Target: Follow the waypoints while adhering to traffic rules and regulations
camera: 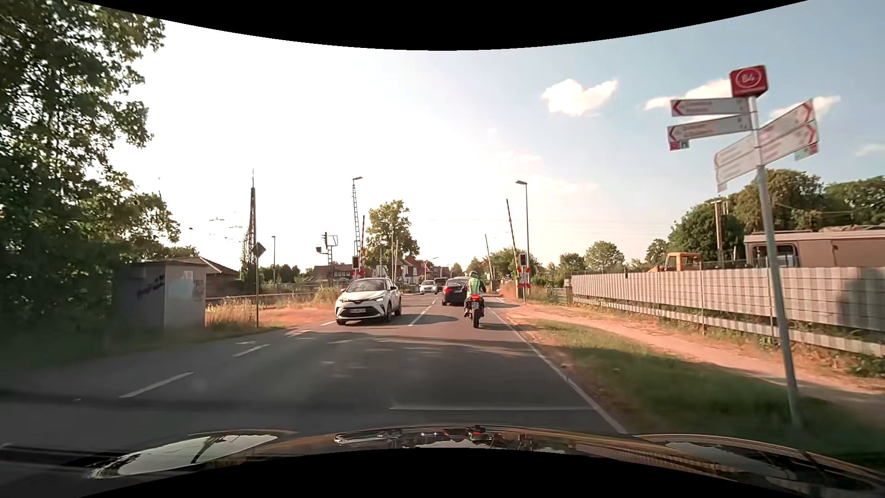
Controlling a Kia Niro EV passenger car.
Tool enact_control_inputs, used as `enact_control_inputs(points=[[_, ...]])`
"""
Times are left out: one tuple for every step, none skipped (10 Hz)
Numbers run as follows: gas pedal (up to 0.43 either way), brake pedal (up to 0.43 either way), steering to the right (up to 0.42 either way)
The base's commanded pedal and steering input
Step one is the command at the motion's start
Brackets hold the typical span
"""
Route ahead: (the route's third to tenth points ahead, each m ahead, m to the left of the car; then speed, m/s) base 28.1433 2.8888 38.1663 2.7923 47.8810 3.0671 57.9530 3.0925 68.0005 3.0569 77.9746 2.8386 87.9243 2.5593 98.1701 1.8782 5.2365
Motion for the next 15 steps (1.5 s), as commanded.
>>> enact_control_inputs(points=[[0.169, 0.0, 0.002], [0.157, 0.0, 0.002], [0.157, 0.0, 0.003], [0.15, 0.0, 0.004], [0.13, 0.0, 0.004], [0.13, 0.0, 0.004], [0.118, 0.0, 0.004], [0.118, 0.0, 0.004], [0.118, 0.0, 0.004], [0.118, 0.0, 0.004], [0.118, 0.0, 0.005], [0.118, 0.0, 0.005], [0.118, 0.0, 0.005], [0.11, 0.0, 0.005], [0.087, 0.0, 0.006]])
